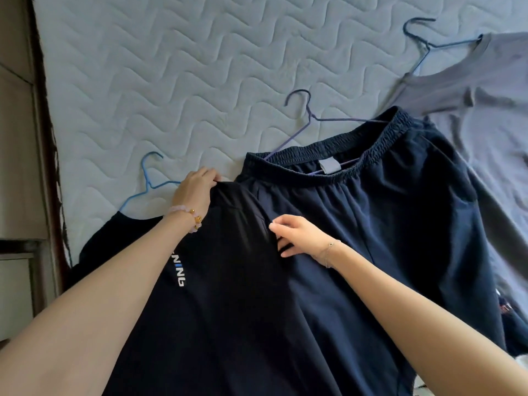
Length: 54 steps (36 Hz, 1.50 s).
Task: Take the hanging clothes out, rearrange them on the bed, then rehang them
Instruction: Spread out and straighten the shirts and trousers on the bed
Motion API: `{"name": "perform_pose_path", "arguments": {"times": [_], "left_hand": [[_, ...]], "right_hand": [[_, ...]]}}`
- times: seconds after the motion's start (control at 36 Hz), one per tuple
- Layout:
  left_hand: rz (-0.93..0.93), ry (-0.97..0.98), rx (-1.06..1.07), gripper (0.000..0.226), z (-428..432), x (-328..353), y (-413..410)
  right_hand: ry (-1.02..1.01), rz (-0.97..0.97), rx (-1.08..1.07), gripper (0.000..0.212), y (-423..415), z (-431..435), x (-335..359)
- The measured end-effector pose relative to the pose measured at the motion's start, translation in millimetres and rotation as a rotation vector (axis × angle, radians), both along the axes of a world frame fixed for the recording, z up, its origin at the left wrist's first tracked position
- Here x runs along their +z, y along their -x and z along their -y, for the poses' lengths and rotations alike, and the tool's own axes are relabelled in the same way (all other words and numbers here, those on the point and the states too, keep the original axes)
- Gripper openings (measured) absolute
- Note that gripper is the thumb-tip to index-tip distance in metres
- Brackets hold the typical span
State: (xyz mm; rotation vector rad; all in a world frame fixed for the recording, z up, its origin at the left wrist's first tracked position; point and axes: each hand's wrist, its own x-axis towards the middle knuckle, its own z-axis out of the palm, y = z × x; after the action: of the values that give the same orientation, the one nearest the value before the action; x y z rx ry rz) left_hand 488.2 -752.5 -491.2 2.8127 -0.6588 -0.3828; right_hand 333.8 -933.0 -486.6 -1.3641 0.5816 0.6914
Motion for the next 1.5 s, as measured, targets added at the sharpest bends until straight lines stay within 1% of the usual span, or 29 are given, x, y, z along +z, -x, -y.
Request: {"name": "perform_pose_path", "arguments": {"times": [0.03,0.11,0.14,0.19,0.25,0.31,0.36,0.44,0.5,0.58,0.61,0.67,0.72,0.75,0.81,0.86,0.92,0.97,1.06,1.11,1.17,1.19,1.25,1.31,1.33,1.36,1.42,1.47,1.5], "left_hand": [[-0.009,0.003,0.006,0.022,0,1,-1],[-0.018,0.005,0.013,0.02,2,3,0],[-0.016,0.01,0.015,0.02,3,3,0],[-0.007,0.01,0.015,0.019,3,3,0],[-0.002,0.005,0.015,0.02,3,4,-2],[-0.003,0.005,0.013,0.019,3,5,-3],[-0.002,0.007,0.004,0.019,5,6,-5],[0.007,0.0,-0.017,0.019,10,5,-5],[0.013,-0.002,-0.025,0.019,14,1,-4],[0.004,-0.021,-0.024,0.02,17,-6,-6],[-0.001,-0.037,-0.025,0.021,19,-8,-6],[-0.012,-0.074,-0.028,0.023,22,-11,-6],[-0.02,-0.108,-0.037,0.023,25,-12,-6],[-0.021,-0.12,-0.043,0.023,26,-13,-6],[-0.022,-0.132,-0.05,0.024,27,-13,-6],[-0.02,-0.144,-0.053,0.025,26,-12,-7],[-0.021,-0.149,-0.065,0.024,25,-13,-8],[-0.023,-0.147,-0.08,0.021,25,-13,-10],[-0.035,-0.151,-0.085,0.021,24,-11,-10],[-0.038,-0.153,-0.074,0.021,25,-9,-8],[-0.037,-0.139,-0.074,0.025,29,-4,-4],[-0.042,-0.112,-0.098,0.03,32,-2,-1],[-0.096,-0.01,-0.205,0.048,40,6,8],[-0.207,0.084,-0.383,0.065,48,17,22],[-0.253,0.093,-0.482,0.069,51,21,30],[-0.286,0.082,-0.571,0.068,52,24,38],[-0.305,0.029,-0.705,0.052,49,28,50],[-0.184,0.002,-0.802,0.032,39,30,58],[-0.102,0.021,-0.816,0.026,32,31,60]], "right_hand": [[0.0,-0.007,0.059,0.01,1,0,0],[0.065,0.025,0.171,0.024,5,-4,0],[0.076,0.058,0.164,0.021,6,-5,2],[0.05,0.1,0.104,0.015,4,-5,6],[0.01,0.118,-0.001,0.023,2,-2,12],[0.048,0.134,-0.072,0.027,-1,4,17],[0.177,0.157,-0.026,0.031,-4,14,21],[0.438,0.259,0.132,0.029,-6,30,28],[0.509,0.306,0.156,0.025,-7,38,30],[0.469,0.274,0.101,0.029,-11,46,32],[0.455,0.252,0.083,0.026,-12,48,35],[0.41,0.152,0.115,0.009,-12,54,38],[0.326,-0.003,0.218,0.031,-10,61,38],[0.299,-0.088,0.285,0.038,-8,64,37],[0.278,-0.188,0.407,0.036,-3,67,38],[0.218,-0.187,0.389,0.029,0,71,36],[0.063,-0.125,0.256,0.027,4,74,34],[-0.094,-0.071,0.134,0.016,8,75,37],[-0.255,-0.065,0.049,0.019,13,71,41],[-0.306,-0.087,0.009,0.021,15,66,43],[-0.281,-0.084,-0.023,0.021,18,60,42],[-0.251,-0.069,-0.032,0.022,19,56,41],[-0.192,-0.029,-0.046,0.027,24,46,38],[-0.155,0.008,-0.08,0.025,30,36,39],[-0.133,0.031,-0.093,0.021,34,31,40],[-0.1,0.059,-0.099,0.019,37,26,42],[0.01,0.133,-0.091,0.017,45,17,44],[0.182,0.225,-0.058,0.017,54,3,44],[0.305,0.274,-0.036,0.023,59,-6,44]]}}
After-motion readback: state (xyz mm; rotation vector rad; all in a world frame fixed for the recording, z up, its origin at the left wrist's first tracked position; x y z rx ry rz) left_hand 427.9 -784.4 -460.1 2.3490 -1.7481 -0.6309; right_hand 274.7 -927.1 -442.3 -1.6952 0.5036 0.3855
